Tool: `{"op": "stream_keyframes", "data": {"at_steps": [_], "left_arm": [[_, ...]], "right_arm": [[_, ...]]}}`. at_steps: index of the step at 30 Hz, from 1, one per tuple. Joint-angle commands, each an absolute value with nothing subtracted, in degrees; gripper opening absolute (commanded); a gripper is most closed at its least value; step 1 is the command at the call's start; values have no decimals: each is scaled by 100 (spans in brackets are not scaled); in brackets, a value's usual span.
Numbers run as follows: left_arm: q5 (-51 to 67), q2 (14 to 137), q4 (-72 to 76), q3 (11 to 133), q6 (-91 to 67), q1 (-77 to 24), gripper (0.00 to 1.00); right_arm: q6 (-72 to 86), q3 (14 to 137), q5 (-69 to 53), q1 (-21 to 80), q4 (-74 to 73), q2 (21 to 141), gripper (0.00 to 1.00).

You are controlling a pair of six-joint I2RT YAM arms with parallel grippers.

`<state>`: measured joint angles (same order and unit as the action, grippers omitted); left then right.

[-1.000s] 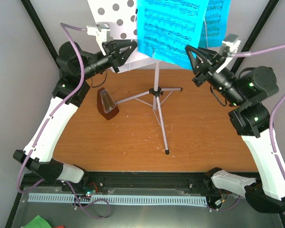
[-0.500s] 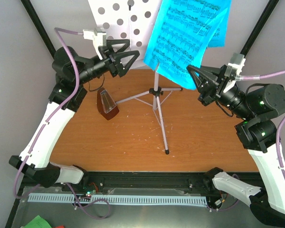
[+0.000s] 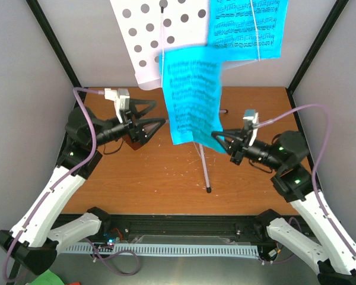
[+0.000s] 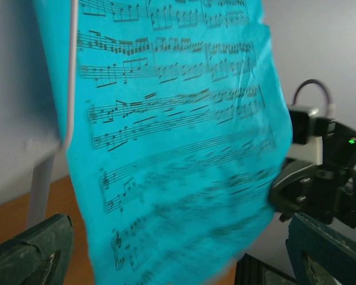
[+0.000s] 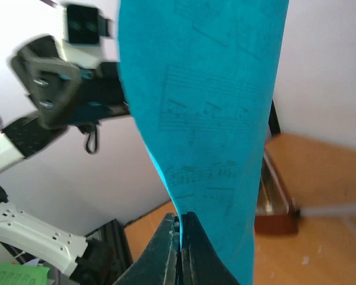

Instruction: Pack up the instrument practice props

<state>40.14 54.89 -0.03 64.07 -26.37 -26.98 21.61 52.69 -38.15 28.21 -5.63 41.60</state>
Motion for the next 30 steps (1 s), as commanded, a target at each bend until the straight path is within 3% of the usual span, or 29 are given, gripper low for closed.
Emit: {"op": "stream_keyframes", "data": {"at_steps": [1,11,19,30], "left_arm": [[3748,5118,-86,5944,-2669,-2716,99],[2548,4816,-728,5460,-2492,-2716,99],[1903,4664,-861,5517,-2379,-2622,100],[2057,5027,-1978,6449,-2483,-1795,100]], "right_arm": [[3114,4391,-3697,2795,-354,3881,3],[3496,3174,-3661,2867,-328,4938,3],[2884,3440,-2092,3829,-1007,5922,3],[3232,3818,-1417,4258,-466,7205,3]]}}
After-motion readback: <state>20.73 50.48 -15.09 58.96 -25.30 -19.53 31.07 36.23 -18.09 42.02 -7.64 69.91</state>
